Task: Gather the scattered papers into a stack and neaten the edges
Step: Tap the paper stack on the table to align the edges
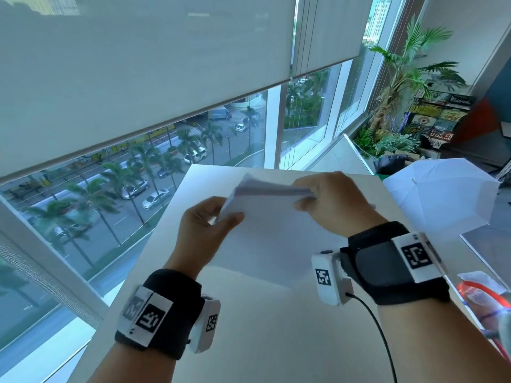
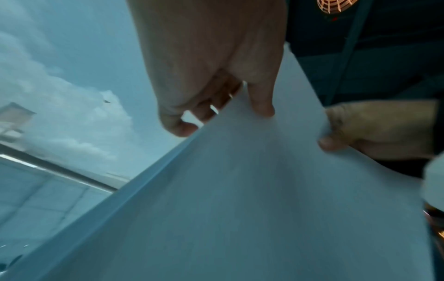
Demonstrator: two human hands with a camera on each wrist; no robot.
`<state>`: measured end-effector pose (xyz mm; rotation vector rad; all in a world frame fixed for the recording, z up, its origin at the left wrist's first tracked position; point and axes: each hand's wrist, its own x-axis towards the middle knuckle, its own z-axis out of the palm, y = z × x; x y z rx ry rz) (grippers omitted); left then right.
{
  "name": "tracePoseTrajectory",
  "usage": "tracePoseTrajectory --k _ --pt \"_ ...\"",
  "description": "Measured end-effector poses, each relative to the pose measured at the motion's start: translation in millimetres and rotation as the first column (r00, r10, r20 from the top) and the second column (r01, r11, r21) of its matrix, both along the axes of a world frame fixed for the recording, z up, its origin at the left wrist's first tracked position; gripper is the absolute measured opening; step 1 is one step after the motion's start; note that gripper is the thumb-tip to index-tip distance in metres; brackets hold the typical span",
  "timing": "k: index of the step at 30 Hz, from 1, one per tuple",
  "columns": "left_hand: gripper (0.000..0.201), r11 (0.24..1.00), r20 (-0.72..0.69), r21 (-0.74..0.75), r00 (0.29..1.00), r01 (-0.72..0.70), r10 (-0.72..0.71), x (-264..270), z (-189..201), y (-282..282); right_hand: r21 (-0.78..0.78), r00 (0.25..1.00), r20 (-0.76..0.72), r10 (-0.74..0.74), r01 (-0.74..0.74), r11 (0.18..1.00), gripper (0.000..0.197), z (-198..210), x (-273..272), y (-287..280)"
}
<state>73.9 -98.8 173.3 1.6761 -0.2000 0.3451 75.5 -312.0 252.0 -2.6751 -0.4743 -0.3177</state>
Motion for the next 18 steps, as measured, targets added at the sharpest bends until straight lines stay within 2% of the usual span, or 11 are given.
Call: tracePoseTrajectory --k 3,5,6,7,8,10,11,13,15,16,18 --pt "0.047 0.957 0.042 0.078 0.96 -0.279 0.277 4 -4 21 0.35 0.996 -0.029 -0.079 0.084 0.933 0.039 2 1 -29" --pt "0.08 0.908 -0.04 0.051 0.907 -0.416 0.418 5 -12 33 0.595 0.994 -0.05 -0.098 0.109 0.796 0.018 -3 -1 -50" --pt "0.094 0.906 -0.122 -0.015 0.9 -0.423 0.418 5 -15 35 0.666 0.992 -0.057 -0.112 0.122 0.736 0.008 -5 -4 -58" --pt "0.106 0.912 -0.201 -0.123 0.91 -0.39 0.362 7 -16 36 0.716 0.99 -0.057 -0.13 0.131 0.685 0.008 -8 -5 -63" --pt "0.112 0.911 -0.247 -0.257 0.933 -0.323 0.262 9 -16 37 0.754 0.989 -0.052 -0.135 0.128 0.644 0.023 -13 -6 -67" --pt "0.115 0.874 -0.228 -0.473 0.974 -0.11 -0.001 14 -18 37 0.835 0.992 -0.06 -0.109 0.11 0.539 0.044 -23 -8 -72" --pt "0.114 0.864 -0.197 -0.503 0.972 0.015 -0.131 17 -18 37 0.87 0.995 -0.05 -0.084 0.085 0.486 0.04 -28 -8 -73" --pt "0.097 0.871 -0.197 -0.458 0.936 0.175 -0.292 20 -16 33 0.917 0.998 -0.064 -0.016 0.065 0.393 0.012 -37 -11 -71" --pt "0.077 0.88 -0.257 -0.411 0.895 0.239 -0.364 19 -14 28 0.93 0.996 -0.09 -0.002 0.084 0.356 0.043 -50 -10 -72" --pt "0.07 0.88 -0.283 -0.401 0.879 0.255 -0.383 18 -13 27 0.94 0.993 -0.109 -0.037 0.115 0.321 0.039 -57 -9 -72" --pt "0.061 0.89 -0.318 -0.37 0.864 0.266 -0.391 19 -17 27 0.944 0.985 -0.159 -0.07 0.173 0.282 0.01 -67 -9 -70"
